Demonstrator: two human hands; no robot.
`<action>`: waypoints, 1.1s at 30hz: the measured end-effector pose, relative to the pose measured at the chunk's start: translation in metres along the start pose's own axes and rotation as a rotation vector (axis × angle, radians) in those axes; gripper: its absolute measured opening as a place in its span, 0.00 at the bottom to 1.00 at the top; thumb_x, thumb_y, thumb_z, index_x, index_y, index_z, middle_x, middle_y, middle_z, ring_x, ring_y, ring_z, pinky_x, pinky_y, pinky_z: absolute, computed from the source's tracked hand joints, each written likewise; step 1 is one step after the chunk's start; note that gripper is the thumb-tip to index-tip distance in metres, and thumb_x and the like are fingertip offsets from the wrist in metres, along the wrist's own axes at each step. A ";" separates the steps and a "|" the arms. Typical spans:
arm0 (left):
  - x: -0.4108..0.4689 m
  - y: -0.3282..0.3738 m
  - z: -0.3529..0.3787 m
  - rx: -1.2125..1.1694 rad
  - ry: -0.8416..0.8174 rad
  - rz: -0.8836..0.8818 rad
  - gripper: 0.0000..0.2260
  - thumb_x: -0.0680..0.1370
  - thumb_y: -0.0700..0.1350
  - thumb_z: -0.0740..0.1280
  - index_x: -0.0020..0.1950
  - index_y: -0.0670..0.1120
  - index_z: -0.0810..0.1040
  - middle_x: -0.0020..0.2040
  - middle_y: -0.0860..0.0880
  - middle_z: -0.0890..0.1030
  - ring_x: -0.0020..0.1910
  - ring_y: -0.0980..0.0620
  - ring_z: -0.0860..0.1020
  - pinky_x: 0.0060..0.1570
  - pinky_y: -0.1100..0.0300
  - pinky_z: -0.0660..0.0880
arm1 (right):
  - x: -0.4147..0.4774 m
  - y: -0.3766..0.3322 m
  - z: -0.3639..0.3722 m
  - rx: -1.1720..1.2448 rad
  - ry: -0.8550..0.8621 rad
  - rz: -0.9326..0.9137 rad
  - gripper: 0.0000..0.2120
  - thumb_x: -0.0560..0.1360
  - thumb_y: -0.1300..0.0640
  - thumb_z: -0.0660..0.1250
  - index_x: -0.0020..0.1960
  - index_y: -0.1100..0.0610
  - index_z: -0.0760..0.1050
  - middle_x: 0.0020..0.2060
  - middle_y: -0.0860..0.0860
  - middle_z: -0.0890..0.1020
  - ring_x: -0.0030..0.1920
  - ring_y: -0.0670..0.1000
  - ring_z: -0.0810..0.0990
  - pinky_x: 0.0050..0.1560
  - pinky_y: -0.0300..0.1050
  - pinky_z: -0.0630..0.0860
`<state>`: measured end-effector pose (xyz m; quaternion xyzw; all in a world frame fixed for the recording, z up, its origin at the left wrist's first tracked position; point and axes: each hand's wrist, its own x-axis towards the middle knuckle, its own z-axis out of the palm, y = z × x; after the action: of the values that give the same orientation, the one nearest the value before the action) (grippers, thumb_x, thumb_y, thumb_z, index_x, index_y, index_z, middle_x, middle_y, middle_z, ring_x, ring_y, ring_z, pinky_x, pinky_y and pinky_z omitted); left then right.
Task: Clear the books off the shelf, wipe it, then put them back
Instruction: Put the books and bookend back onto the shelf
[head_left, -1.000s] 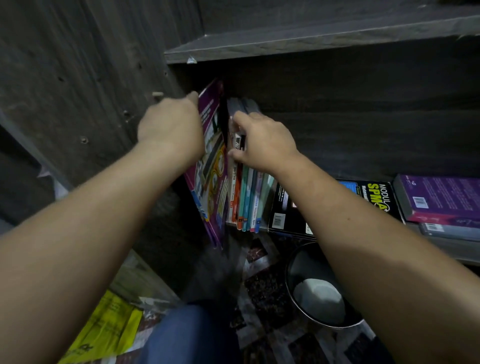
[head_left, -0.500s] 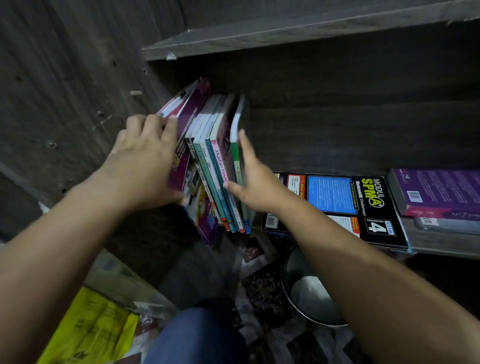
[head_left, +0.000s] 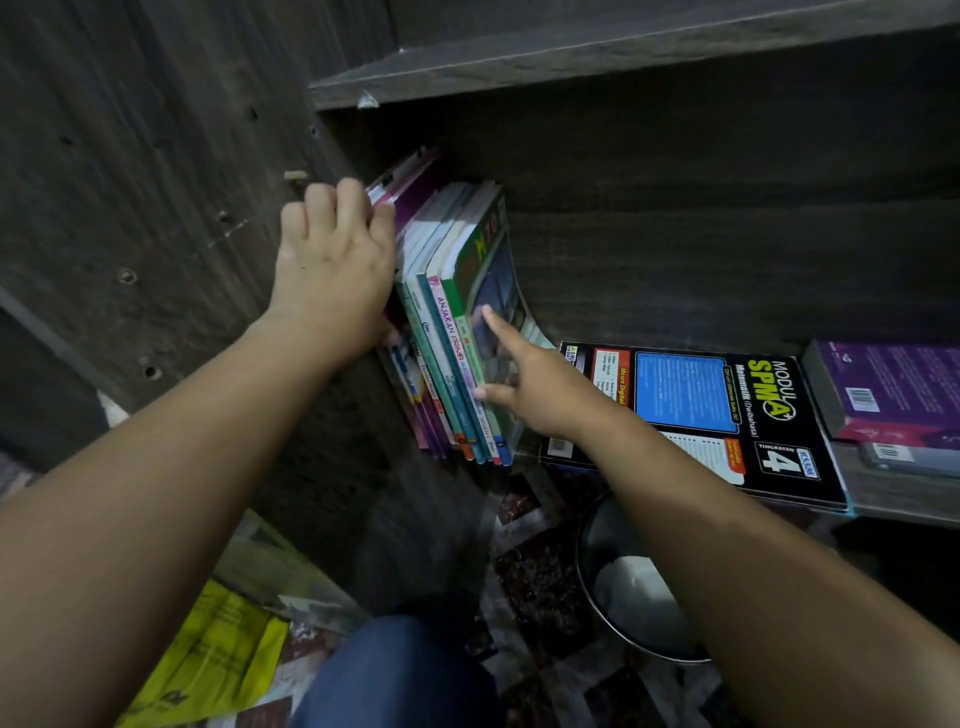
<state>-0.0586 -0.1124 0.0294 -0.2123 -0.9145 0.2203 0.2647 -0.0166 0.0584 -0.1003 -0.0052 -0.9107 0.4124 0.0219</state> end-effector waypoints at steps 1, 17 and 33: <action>0.002 0.001 0.001 0.009 0.016 -0.006 0.47 0.57 0.59 0.80 0.68 0.40 0.67 0.59 0.38 0.66 0.57 0.39 0.66 0.52 0.47 0.64 | -0.001 -0.001 -0.002 -0.024 -0.004 -0.002 0.43 0.76 0.48 0.69 0.76 0.36 0.41 0.70 0.57 0.71 0.62 0.56 0.76 0.56 0.44 0.71; -0.075 0.109 0.007 -0.575 0.173 -0.003 0.34 0.69 0.55 0.73 0.71 0.46 0.68 0.61 0.43 0.70 0.58 0.41 0.66 0.54 0.46 0.66 | -0.097 0.054 -0.110 -0.480 0.024 0.321 0.26 0.76 0.51 0.68 0.73 0.48 0.65 0.67 0.54 0.75 0.63 0.56 0.75 0.62 0.47 0.71; -0.057 0.245 0.078 -0.491 -0.342 0.367 0.26 0.76 0.62 0.65 0.64 0.45 0.67 0.57 0.44 0.72 0.52 0.44 0.77 0.43 0.54 0.72 | -0.130 0.168 -0.099 -0.732 -0.203 0.612 0.53 0.69 0.63 0.74 0.78 0.41 0.41 0.78 0.56 0.44 0.75 0.66 0.51 0.70 0.63 0.61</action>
<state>0.0069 0.0357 -0.1783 -0.3906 -0.9179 0.0702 0.0048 0.1162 0.2401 -0.1664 -0.2398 -0.9501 0.0510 -0.1927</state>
